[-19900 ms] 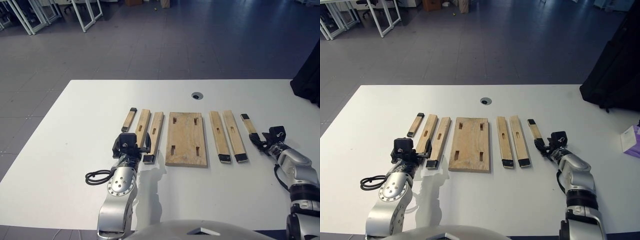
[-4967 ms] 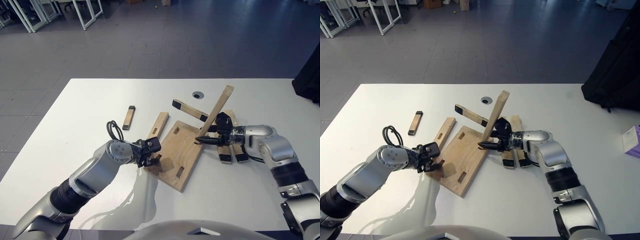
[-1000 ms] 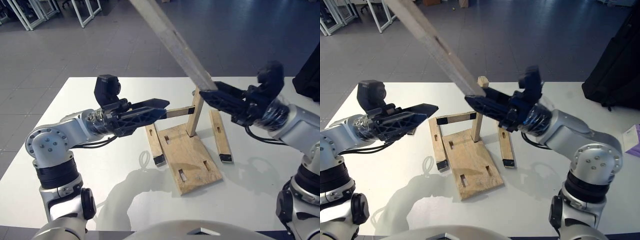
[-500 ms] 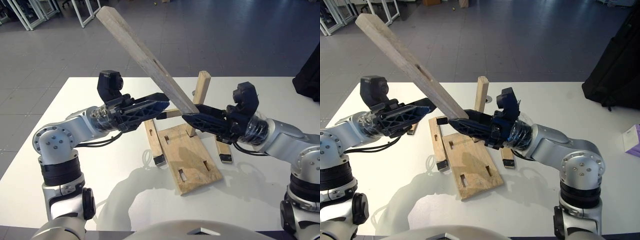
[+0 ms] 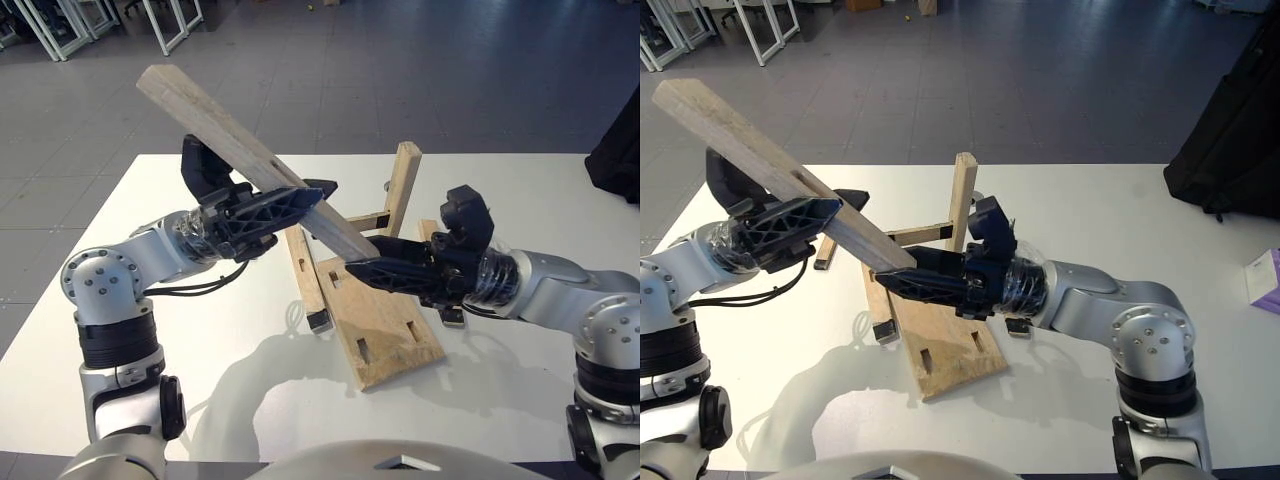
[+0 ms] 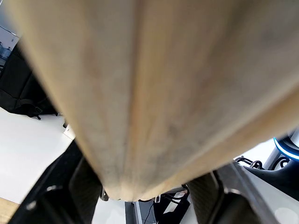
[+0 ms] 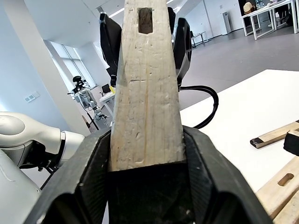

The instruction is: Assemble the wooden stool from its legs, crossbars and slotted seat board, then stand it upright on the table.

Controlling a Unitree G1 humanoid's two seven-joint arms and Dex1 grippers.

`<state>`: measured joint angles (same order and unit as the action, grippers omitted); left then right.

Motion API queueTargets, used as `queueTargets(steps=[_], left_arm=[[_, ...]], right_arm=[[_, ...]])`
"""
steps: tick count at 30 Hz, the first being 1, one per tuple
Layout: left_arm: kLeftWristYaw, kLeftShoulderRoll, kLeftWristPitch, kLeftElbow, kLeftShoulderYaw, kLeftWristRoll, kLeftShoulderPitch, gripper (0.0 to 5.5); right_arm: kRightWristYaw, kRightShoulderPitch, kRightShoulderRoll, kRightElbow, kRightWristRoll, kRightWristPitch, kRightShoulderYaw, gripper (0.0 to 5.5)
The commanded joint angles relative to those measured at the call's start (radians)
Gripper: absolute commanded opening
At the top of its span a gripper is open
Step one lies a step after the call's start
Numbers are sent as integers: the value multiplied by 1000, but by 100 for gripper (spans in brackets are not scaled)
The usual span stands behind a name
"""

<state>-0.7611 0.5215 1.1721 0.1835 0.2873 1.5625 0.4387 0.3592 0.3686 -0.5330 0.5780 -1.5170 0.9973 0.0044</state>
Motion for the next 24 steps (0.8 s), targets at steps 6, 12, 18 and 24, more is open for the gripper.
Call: queueTargets(steps=[6,12,18,24], left_arm=[[-30,19,-32,6,-11,-13,-25,225],[-45,76,-90,-31,62,-82,-71,204],[-161,108,-333,103,25,-407,-267,204],[-312,0,-780,-138,-174,-815,-181,204]], right_arm=[[-28,6,-33,-1,-81,-13,-5,254],[44,-55,-206,38,-185,11,-118,369],[139,-271,-314,126,139,-3,-24,447],[173,-367,-334,109,692,-143,279,447]])
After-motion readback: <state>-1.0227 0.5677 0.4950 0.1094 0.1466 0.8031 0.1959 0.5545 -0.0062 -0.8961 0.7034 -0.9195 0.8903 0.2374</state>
